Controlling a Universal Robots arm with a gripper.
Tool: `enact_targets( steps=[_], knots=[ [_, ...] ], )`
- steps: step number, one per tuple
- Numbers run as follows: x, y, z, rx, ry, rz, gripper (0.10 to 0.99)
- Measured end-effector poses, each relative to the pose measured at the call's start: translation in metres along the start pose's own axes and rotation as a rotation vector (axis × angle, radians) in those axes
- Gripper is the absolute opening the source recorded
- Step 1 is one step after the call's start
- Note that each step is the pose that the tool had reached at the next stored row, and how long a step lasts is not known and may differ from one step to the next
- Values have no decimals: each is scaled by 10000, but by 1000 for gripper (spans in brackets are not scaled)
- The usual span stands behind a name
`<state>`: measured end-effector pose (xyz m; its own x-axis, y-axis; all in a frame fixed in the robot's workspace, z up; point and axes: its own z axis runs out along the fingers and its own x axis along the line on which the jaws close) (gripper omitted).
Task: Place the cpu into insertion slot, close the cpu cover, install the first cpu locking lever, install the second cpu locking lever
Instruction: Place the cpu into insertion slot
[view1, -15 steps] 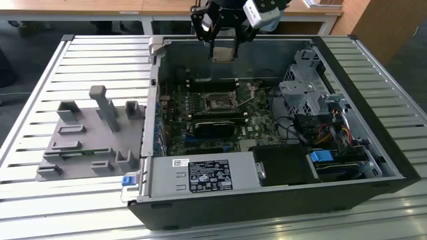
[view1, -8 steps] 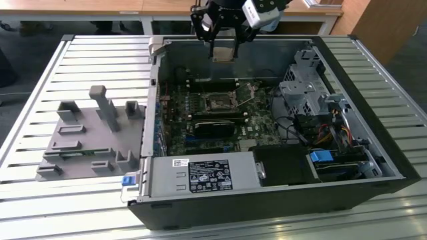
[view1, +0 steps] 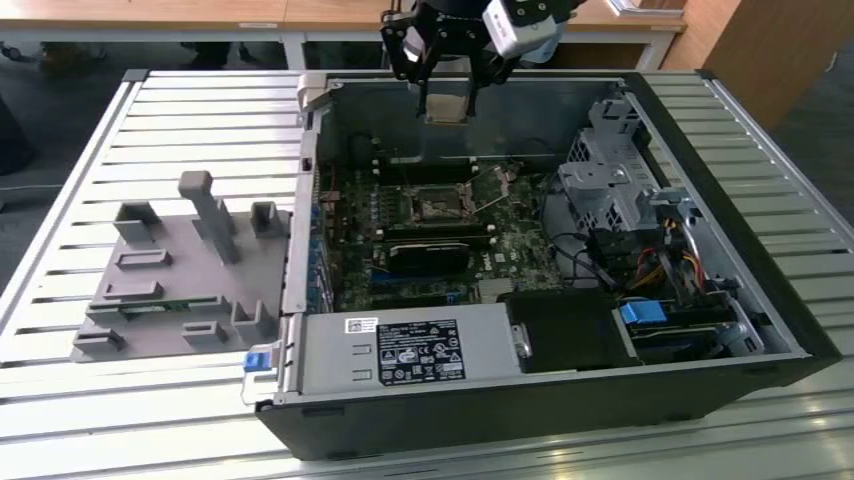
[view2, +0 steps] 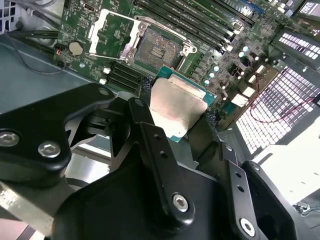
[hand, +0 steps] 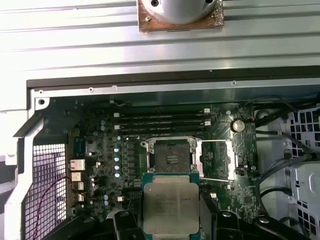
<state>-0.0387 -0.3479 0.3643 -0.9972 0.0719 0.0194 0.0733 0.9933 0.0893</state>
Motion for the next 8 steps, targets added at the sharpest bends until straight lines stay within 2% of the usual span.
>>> enact_targets(
  steps=[8],
  knots=[
    [3, 0, 3, -4, -22, 244, 541]
  ],
)
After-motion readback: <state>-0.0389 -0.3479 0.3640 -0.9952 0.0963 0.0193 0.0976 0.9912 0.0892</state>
